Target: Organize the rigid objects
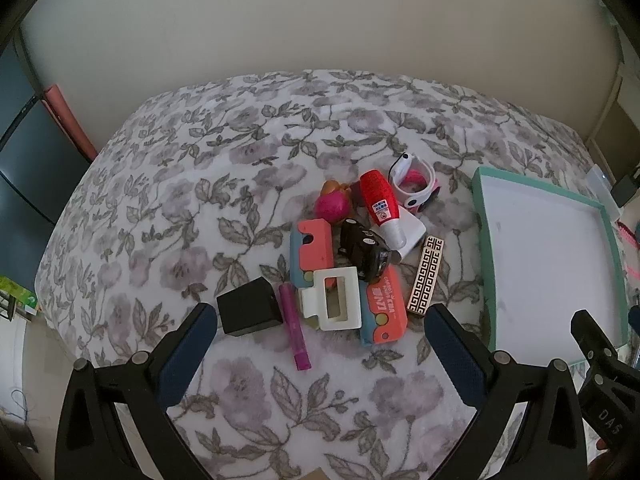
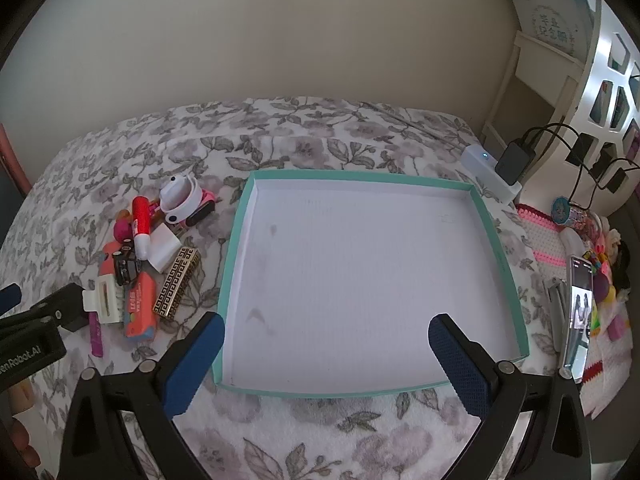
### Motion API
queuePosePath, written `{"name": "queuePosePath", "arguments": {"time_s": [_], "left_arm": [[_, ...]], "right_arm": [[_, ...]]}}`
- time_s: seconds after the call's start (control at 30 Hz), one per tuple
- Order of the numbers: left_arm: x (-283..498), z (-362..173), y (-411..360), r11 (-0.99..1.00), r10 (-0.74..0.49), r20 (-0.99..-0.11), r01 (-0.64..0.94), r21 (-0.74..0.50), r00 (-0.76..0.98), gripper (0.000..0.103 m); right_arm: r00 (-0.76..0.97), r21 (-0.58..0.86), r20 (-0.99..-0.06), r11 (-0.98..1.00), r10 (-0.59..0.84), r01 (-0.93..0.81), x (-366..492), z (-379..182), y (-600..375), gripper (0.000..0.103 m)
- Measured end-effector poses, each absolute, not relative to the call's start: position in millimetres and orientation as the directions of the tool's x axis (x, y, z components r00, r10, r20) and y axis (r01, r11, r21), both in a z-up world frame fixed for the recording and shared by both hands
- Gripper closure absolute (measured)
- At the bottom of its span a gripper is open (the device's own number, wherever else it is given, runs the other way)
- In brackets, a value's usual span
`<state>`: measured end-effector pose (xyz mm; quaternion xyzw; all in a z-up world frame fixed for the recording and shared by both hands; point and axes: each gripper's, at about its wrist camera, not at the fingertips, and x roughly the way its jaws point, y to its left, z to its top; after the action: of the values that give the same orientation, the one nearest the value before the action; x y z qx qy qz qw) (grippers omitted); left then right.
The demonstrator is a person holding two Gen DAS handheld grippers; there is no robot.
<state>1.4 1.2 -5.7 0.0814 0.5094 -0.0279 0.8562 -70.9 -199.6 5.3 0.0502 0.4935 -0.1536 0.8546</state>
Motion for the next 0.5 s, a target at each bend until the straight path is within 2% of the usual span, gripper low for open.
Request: {"name": "queuePosePath", "arguments": {"time_s": [0.5], "left_arm": [[1.6, -8.0, 4.0, 0.984, 0.042, -0.880, 0.132, 0.118, 0.474, 0.000]], "right_arm": [[0.461, -0.069, -0.861, 0.948, -0.215, 0.312, -70.8, 4.8, -198.4, 0.000]]}}
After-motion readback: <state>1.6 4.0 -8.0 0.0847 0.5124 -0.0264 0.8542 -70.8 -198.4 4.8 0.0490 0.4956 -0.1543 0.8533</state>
